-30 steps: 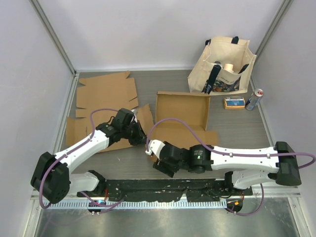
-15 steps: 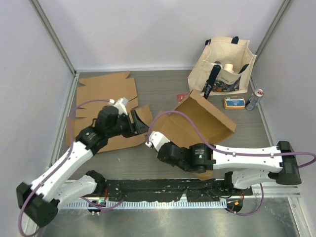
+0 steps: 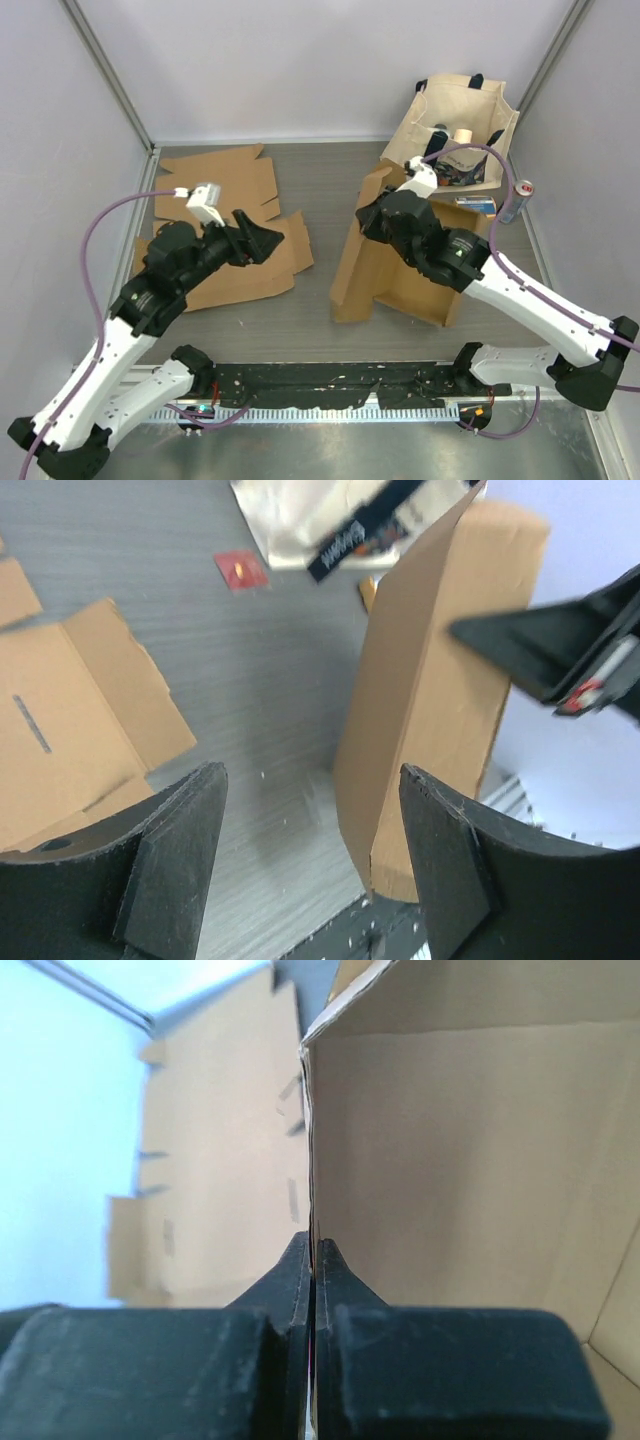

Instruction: Fold the paper box

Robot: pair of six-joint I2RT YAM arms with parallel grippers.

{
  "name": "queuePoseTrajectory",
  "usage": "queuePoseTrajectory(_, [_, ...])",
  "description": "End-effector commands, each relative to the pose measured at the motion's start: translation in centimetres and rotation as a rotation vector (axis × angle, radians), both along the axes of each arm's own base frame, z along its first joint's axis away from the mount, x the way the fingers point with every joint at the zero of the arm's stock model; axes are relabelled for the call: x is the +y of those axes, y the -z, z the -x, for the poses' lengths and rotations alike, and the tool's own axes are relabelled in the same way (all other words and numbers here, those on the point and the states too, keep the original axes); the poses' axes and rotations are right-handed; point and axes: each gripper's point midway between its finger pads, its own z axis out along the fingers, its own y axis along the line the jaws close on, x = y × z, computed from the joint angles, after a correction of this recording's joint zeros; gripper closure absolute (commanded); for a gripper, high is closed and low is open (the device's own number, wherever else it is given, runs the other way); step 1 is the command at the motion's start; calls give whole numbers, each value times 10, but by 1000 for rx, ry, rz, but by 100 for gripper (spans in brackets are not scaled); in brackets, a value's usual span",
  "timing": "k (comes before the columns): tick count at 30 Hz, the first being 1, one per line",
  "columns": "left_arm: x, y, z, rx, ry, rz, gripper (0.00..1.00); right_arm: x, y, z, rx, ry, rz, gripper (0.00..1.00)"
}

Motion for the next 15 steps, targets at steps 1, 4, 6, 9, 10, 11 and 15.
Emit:
queuePoseTrajectory(1, [-37, -5, 6, -11, 213, -10, 25, 6, -72, -8, -35, 159, -502, 99])
queuePoseTrajectory(4, [-48, -18, 11, -57, 244, -25, 19, 8, -89, -15, -30, 192, -607, 99])
queuePoseTrajectory(6, [-52, -26, 14, -123, 235, -77, 18, 13, -93, -18, -7, 212, -668, 99])
queuePoseTrajectory(9, [-60, -45, 25, -216, 252, -122, 16, 16, -92, -23, 8, 239, -729, 99])
queuePoseTrajectory(10, [-56, -49, 22, -258, 228, -167, 16, 16, -91, -24, 18, 255, -751, 99])
queuePoseTrajectory(11, [-56, -50, 23, -273, 226, -185, 16, 17, -91, -25, 22, 260, -763, 99])
queuePoseTrajectory(15, [-63, -49, 28, -296, 271, -292, 18, 30, -93, -28, 47, 234, -792, 99])
